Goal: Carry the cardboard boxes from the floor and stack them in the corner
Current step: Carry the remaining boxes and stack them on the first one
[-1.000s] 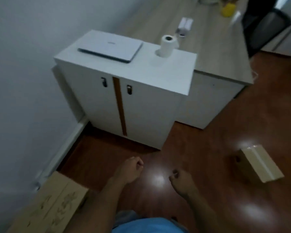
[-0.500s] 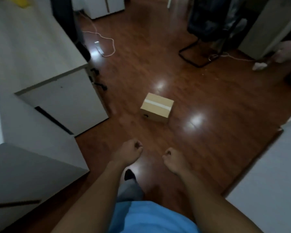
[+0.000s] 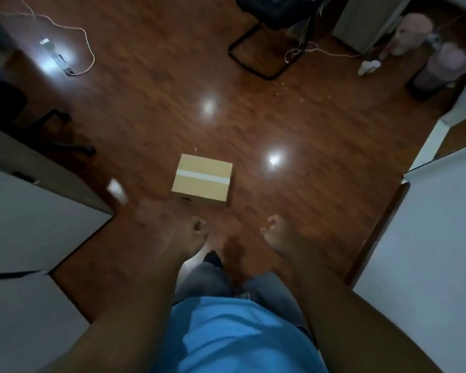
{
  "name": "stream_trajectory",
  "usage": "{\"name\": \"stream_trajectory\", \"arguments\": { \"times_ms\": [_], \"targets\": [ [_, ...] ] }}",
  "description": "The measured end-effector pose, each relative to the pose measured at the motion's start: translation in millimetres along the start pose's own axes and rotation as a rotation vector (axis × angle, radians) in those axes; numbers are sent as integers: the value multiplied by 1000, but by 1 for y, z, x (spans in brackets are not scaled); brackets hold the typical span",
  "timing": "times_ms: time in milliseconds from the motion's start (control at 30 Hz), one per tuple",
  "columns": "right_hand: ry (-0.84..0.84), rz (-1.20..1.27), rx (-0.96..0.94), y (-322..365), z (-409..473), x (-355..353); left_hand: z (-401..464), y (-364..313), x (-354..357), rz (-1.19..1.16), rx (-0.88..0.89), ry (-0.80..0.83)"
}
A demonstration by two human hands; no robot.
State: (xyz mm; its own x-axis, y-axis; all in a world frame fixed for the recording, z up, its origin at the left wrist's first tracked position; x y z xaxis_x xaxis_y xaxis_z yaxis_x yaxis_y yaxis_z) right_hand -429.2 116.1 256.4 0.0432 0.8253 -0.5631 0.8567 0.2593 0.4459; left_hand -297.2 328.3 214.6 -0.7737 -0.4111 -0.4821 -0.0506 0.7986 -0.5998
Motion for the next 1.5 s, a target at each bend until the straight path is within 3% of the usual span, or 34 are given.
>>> {"name": "stream_trajectory", "arguments": {
  "times_ms": [200, 367, 633, 800, 900, 1067, 1300, 1500],
  "targets": [
    [63, 45, -3, 56, 96, -23, 90, -17, -55, 196, -71, -57],
    [112, -16, 15, 86, 240, 6, 214, -7, -78, 48, -203, -191],
    [152, -22, 56, 40, 531, 163, 490, 137, -10, 134, -284, -195],
    [197, 52, -57, 1, 603, 234, 580, 216, 10, 97, -312, -228],
    [201, 69, -74, 4, 608, 252, 588, 237, 17, 26, -299, -161],
    [104, 63, 18, 34, 582, 236, 573, 206, -7, 75, -343, -220],
    [9, -22, -31, 119, 490, 136, 483, 110, -104, 125, -301, -169],
    [-20, -38, -186, 207, 397, 29, 345, 15, -172, 16, -279, -353]
  ]
}}
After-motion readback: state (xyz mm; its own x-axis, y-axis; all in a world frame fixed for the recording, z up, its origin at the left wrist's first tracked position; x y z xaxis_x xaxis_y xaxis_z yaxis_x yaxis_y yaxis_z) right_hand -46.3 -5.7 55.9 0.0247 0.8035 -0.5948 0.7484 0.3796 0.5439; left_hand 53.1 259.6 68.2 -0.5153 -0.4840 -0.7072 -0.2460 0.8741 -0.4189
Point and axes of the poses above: each hand's wrist, its own z-axis towards the middle knuckle, its own x-axis out of the palm, y = z × x, the point moved 2 cm from there along z, towards the middle knuckle, and after that the axes turned 3 degrees about y, right-handed, at the moved point
